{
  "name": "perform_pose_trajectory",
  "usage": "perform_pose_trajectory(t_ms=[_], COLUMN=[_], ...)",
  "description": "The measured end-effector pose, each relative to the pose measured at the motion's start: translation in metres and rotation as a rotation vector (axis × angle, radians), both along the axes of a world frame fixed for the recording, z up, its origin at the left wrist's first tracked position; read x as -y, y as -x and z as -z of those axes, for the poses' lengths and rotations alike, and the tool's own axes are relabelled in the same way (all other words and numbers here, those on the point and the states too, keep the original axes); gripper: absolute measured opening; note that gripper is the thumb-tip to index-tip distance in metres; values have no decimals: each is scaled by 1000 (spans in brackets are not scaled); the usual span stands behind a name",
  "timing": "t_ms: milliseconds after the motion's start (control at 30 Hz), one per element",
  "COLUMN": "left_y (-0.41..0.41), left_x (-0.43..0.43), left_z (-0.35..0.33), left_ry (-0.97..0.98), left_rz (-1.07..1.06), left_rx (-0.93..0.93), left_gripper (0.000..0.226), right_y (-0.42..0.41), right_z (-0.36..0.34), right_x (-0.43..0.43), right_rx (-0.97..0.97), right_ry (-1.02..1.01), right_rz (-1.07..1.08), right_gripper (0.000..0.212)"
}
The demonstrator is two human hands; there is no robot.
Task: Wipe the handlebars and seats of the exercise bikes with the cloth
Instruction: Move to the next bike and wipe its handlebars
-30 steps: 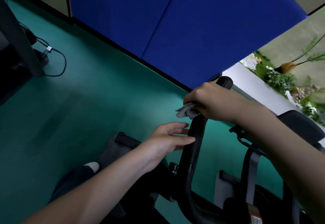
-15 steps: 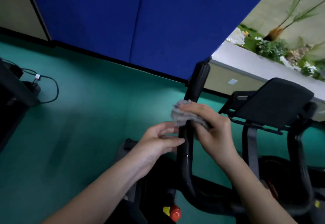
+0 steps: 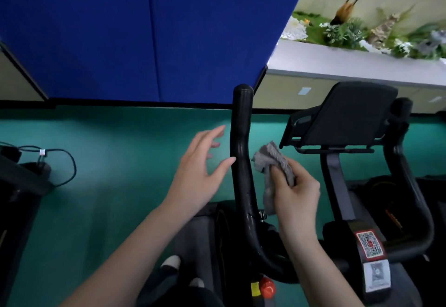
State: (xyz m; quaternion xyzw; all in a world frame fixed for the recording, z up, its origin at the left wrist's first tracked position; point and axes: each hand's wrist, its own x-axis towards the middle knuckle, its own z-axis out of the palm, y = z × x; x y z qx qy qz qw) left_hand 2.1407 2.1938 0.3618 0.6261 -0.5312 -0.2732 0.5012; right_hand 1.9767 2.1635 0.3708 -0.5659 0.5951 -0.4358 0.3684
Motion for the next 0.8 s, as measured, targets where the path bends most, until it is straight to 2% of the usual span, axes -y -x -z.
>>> perform_pose_trajectory(t_ms=[67,133,300,367,433,567,667,800], left_y=[-4,-7,-7,-6,-6,-5,-4,-7], left_x=[2,3,-1,-1,-1,-2,-3,-1], left_z=[1,4,14,15,14,12,13,14], left_ry=[79,113,117,123,151,215,231,228], left_rz=[65,107,136,142,155,224,252,262], left_rx=[242,337,376,385,426,537,538,512], left_gripper=[54,53,50,49,49,46,43,42], right_y=[-11,-23,-14,1,9,-9,-30,-14], right_z=[4,6,7,8,6,0,-4,-5], right_x=[9,17,16,8,7,32,40,21], right_rx=[92,143,81,134,186,219,279,238], right_ry=[-88,-148,-228,-321,-378,-340,-346,-381], right_rz=[49,58,-155,-208,-187,-77,-168,-246], right_gripper=[16,15,17,20,22,18,17,17])
